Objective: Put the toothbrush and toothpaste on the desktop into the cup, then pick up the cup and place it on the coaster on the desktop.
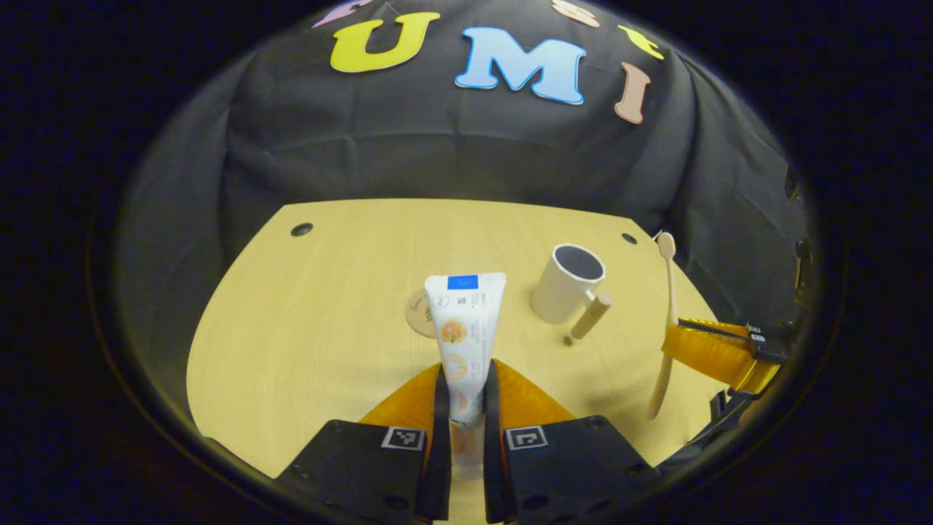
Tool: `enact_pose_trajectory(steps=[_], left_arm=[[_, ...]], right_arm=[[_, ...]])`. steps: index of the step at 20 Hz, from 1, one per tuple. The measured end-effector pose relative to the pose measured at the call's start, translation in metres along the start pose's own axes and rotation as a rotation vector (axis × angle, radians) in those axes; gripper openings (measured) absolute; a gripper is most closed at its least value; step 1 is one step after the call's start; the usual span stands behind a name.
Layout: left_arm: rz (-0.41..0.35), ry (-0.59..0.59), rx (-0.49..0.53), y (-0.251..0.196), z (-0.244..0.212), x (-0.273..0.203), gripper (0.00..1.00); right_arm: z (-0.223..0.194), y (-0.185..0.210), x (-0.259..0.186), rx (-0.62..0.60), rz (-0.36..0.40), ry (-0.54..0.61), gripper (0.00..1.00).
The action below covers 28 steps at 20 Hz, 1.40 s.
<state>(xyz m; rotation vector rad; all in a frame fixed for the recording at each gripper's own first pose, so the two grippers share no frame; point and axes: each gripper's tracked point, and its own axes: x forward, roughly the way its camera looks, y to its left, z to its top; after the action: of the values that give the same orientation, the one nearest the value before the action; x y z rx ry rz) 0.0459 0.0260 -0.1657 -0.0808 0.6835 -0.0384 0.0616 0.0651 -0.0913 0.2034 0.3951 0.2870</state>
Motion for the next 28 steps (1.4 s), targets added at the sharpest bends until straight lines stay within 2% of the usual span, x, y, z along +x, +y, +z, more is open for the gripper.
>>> enact_pose_trajectory(steps=[7,17,21,25,26,28], left_arm=[[0.002,-0.229,-0.007,-0.010,0.076,0.002,0.26],[0.002,-0.375,-0.005,-0.016,0.126,0.016,0.24],[0.005,-0.388,-0.020,-0.015,0.133,0.018,0.26],[0.008,-0.382,-0.029,-0.015,0.132,0.019,0.24],[0.010,-0.382,-0.030,-0.016,0.132,0.019,0.25],[0.011,-0.381,-0.027,-0.016,0.132,0.020,0.24]], right_arm=[[0.066,-0.005,0.032,-0.050,-0.002,-0.176,0.02],[0.127,-0.028,0.102,-0.085,-0.019,-0.319,0.02],[0.132,-0.040,0.130,-0.134,-0.046,-0.359,0.02],[0.105,-0.057,0.155,-0.201,-0.087,-0.295,0.02],[0.100,-0.058,0.158,-0.203,-0.090,-0.286,0.07],[0.091,-0.060,0.161,-0.223,-0.105,-0.266,0.03]])
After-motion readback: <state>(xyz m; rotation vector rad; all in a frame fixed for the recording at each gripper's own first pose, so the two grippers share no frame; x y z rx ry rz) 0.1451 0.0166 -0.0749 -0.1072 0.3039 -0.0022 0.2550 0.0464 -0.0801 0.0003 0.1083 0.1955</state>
